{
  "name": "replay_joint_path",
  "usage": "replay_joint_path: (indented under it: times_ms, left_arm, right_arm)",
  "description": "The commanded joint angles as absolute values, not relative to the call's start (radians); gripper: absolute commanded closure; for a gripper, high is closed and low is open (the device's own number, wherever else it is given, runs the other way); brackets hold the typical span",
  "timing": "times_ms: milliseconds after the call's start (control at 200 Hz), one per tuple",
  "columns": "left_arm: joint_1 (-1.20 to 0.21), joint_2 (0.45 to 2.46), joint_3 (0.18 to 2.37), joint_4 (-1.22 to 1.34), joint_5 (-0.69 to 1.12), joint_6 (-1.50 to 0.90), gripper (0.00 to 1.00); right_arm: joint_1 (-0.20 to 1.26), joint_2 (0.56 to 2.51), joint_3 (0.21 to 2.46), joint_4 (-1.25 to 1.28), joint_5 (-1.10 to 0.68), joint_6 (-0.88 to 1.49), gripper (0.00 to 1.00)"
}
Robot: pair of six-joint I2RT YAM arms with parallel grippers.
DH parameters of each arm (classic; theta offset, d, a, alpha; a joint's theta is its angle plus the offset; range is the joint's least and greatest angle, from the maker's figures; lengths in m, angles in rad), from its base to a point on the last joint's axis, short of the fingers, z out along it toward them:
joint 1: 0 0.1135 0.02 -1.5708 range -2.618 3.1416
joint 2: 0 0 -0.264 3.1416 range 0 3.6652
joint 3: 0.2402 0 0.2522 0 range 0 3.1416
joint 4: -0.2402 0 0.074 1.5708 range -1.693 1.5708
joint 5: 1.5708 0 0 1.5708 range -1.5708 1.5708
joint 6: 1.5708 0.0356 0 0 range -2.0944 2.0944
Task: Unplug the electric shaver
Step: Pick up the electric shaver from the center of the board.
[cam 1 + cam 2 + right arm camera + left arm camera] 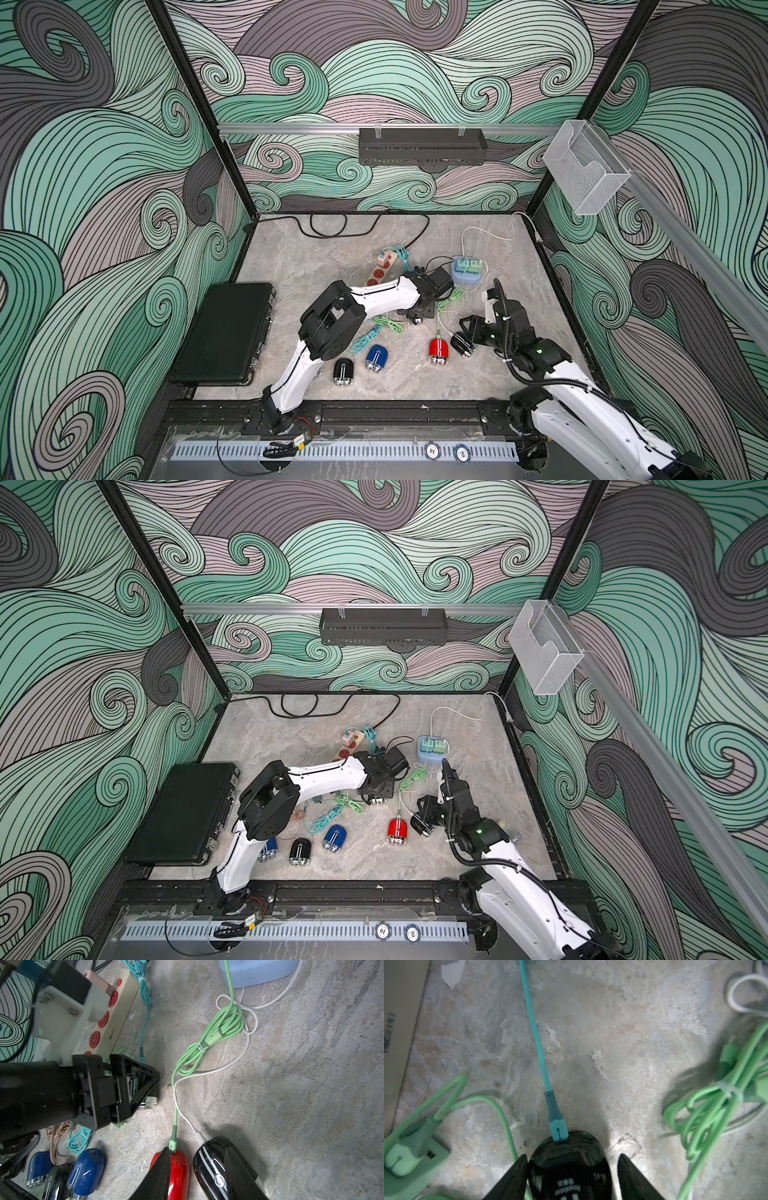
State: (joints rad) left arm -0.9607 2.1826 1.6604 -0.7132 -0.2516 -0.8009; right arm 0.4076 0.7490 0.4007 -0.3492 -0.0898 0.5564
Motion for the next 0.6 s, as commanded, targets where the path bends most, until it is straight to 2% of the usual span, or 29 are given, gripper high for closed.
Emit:
replay_joint_path:
  times_ms: [0,170,385,495,595]
  left_arm:
    - [-0.964,2.212,1.692,-0.755,-0.227,-0.823,0.33]
    - [-0.966,2.217,1.685,-0.795,-0.218,-0.831,0.33]
    - [-0.965,2.178,1.640,-0.811,-0.212,-0.822,0.50]
    - [-0.963,2.112,1.585,-0.752,-0.186,-0.750,0.68]
    - [-0.954,2.022,1.500,-0.671,-0.145,-0.663,0.69]
  right_arm:
    - [0.400,0.742,0.387,-0.344,-0.098,0.557,0.57]
    - [0.399,0.742,0.375,-0.333,-0.101,0.564,0.57]
    - [0.395,0.763,0.365,-0.288,-0.138,0.581,0.57]
    - [0.394,0.820,0.378,-0.226,-0.214,0.606,0.58]
    - [0.392,0.889,0.388,-0.117,-0.308,0.662,0.59]
